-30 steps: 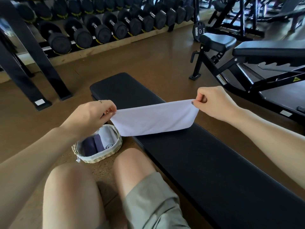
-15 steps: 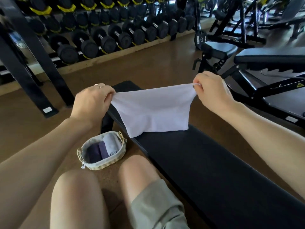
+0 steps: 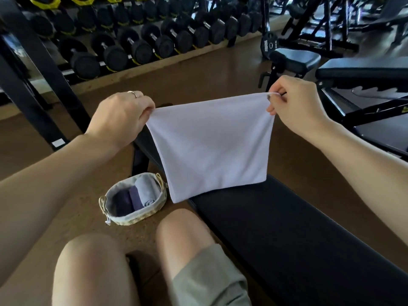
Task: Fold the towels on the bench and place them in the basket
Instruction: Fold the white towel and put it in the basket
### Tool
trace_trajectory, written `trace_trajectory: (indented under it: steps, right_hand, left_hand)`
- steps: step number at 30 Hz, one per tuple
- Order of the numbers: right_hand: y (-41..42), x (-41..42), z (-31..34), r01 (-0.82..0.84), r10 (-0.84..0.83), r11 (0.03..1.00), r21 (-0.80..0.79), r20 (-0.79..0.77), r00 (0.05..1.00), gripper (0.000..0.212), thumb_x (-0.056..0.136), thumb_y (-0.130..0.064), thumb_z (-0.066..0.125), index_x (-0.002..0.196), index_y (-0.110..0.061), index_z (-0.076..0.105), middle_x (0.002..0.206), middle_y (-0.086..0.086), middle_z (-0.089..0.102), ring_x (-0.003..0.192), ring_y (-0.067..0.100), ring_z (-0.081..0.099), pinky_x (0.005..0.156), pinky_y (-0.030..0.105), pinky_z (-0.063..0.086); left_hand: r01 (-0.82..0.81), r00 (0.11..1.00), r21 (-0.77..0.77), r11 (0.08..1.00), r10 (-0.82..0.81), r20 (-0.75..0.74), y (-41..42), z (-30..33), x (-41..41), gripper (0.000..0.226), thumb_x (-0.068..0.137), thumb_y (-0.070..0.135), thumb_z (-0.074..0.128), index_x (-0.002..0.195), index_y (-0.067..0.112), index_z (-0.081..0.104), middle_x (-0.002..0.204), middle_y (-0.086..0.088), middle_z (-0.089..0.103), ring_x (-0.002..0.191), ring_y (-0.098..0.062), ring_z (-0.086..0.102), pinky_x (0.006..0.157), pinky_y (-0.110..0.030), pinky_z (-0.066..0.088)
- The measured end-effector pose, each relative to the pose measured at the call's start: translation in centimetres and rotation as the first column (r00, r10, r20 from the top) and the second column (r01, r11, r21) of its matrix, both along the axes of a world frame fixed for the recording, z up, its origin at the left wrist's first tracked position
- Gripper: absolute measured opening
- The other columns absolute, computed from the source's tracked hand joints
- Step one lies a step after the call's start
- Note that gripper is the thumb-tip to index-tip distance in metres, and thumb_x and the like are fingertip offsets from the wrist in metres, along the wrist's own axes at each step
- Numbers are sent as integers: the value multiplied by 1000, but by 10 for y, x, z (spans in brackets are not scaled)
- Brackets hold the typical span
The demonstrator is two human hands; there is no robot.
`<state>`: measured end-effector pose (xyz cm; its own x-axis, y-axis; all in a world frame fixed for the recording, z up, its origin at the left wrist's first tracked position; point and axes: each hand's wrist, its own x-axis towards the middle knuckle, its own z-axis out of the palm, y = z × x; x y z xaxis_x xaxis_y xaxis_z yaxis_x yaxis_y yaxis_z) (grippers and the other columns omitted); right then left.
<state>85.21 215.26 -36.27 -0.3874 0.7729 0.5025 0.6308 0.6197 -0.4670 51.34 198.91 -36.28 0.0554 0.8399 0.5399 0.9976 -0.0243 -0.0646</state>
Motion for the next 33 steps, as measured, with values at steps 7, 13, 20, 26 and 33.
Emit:
trace_trajectory:
  steps: [7,13,20,26,33]
  right_hand:
    - [50,-37,-1,-4,6,999,-36,73,997,13,98,-9,48,95,-10,61,86,7,69,70,12,71,76,43,60]
    - [63,-47,19,39,-29,988,152,-67,997,13,93,-12,48,95,-10,61,91,8,66,81,24,67,77,46,56]
    - [-43,21,-113,-69,75,996,-55,107,991,13,91,-1,60,90,-12,65,89,1,61,74,19,60,71,36,53]
    - [-112,49,-206,-90,192,962,-257,407,893,6,98,-16,63,98,-20,66,89,-12,54,59,4,50,56,17,41]
    - [-135,43,-206,-176,242,968,-178,480,843,10,87,-14,74,89,-20,68,81,-9,56,63,12,55,54,29,52]
  left_hand:
    - [-124,989,-56,991,119,-86,53,8,-26,20,102,16,50,109,9,68,102,-13,65,89,-41,62,68,-49,51]
    - [-143,986,162,976,154,-57,74,26,-41,25,100,17,45,108,8,66,98,-19,63,87,-43,58,67,-50,45]
    - [189,951,-144,971,-218,-221,17,-93,-30,17,75,-2,72,86,9,67,72,-9,55,60,-33,54,52,-39,42]
    - [355,799,-481,802,-527,-290,-17,-183,-18,26,69,-6,49,75,18,53,67,3,46,57,-20,48,61,-32,47]
    - [333,800,-463,821,-506,-321,-20,-188,-18,39,76,-6,26,69,18,56,64,2,43,52,-20,45,56,-31,45]
